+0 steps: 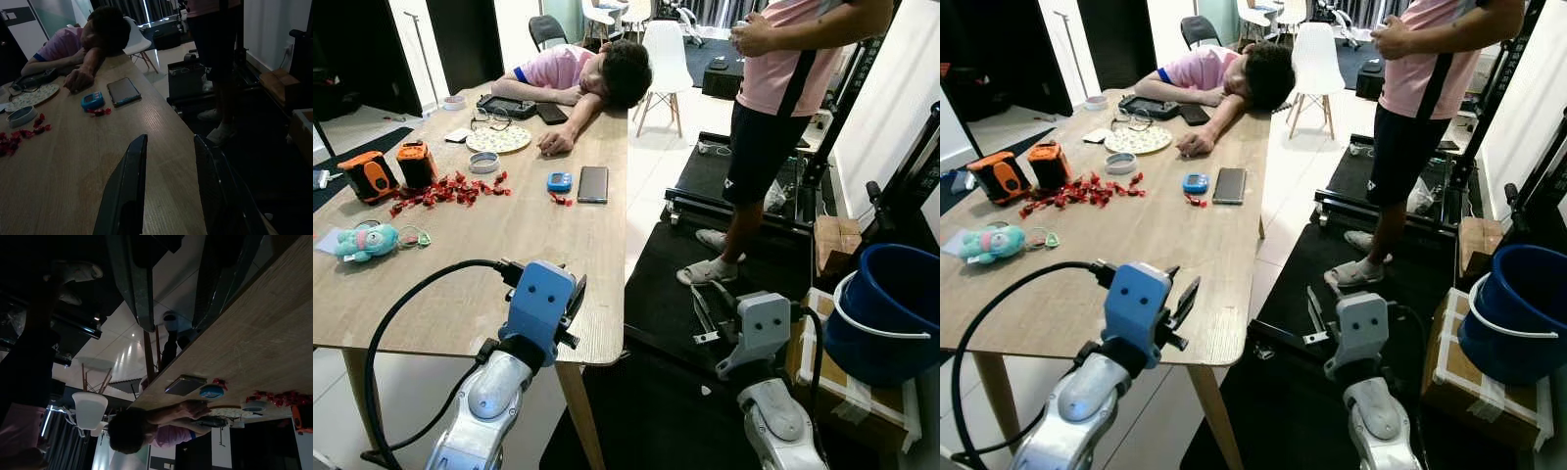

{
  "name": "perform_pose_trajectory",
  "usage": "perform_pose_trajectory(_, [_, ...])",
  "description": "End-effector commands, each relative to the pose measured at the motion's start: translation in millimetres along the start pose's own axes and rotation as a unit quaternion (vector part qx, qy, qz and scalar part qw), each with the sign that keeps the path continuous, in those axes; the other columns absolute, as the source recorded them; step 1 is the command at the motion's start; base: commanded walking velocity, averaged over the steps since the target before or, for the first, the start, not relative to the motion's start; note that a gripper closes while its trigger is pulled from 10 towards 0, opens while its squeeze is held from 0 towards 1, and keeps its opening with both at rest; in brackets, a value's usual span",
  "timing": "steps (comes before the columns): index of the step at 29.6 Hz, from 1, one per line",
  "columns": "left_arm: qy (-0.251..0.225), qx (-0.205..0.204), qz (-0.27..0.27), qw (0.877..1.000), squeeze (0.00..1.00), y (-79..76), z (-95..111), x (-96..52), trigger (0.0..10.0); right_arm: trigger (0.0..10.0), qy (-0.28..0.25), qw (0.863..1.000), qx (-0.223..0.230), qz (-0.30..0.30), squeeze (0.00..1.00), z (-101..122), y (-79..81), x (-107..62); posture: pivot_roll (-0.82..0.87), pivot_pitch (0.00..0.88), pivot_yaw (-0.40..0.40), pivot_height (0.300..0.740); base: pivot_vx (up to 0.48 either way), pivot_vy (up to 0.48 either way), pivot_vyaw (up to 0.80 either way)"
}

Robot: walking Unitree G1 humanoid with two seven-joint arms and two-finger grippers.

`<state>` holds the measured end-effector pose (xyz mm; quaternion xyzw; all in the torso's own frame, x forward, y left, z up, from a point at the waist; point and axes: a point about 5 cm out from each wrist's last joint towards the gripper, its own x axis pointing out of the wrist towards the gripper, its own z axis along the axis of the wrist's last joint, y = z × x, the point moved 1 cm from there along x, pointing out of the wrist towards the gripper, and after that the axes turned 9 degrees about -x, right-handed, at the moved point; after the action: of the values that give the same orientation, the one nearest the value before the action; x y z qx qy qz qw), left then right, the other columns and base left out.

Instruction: Hang keys on a hook

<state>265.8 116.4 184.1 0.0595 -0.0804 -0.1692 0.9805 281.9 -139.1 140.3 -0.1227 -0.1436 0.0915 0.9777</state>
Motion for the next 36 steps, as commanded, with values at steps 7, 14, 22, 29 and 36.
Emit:
perform_pose_trajectory(7, [0.01, -0.006, 0.006, 1.0, 0.0, 1.7, -2.5, -2.4, 10.0, 10.0, 0.015, 1.0, 0.001, 0.001, 0.0, -5.8, 1.0, -1.8, 0.13, 0.114, -0.008, 0.74, 0.0, 0.0, 0.0])
perform_pose_trajectory(14, [0.009, 0.005, 0.009, 1.0, 0.0, 2.5, -2.5, -1.9, 10.0, 10.0, 0.016, 1.0, 0.001, 0.0, 0.0, -6.0, 1.2, -2.0, 0.13, 0.115, -0.008, 0.74, 0.0, -0.316, 0.0])
perform_pose_trajectory(22, [0.013, 0.007, 0.01, 1.0, 0.0, 2.1, -3.5, -1.4, 10.0, 10.0, 0.016, 1.0, 0.0, -0.001, 0.0, -6.0, 0.4, -2.4, 0.13, 0.116, -0.008, 0.74, 0.0, -0.18, 0.0])
perform_pose_trajectory(29, [0.015, -0.006, 0.013, 1.0, 0.0, 2.5, -4.3, -2.1, 10.0, 10.0, 0.016, 1.0, 0.001, -0.001, 0.0, -6.1, 0.5, -2.4, 0.13, 0.116, -0.008, 0.74, 0.0, -0.259, 0.0])
perform_pose_trajectory(36, [0.021, -0.013, 0.018, 1.0, 0.0, 3.4, -6.4, -2.5, 10.0, 10.0, 0.016, 1.0, 0.001, 0.0, 0.0, -5.8, 0.9, -2.5, 0.13, 0.116, -0.009, 0.74, 0.0, 0.065, 0.0])
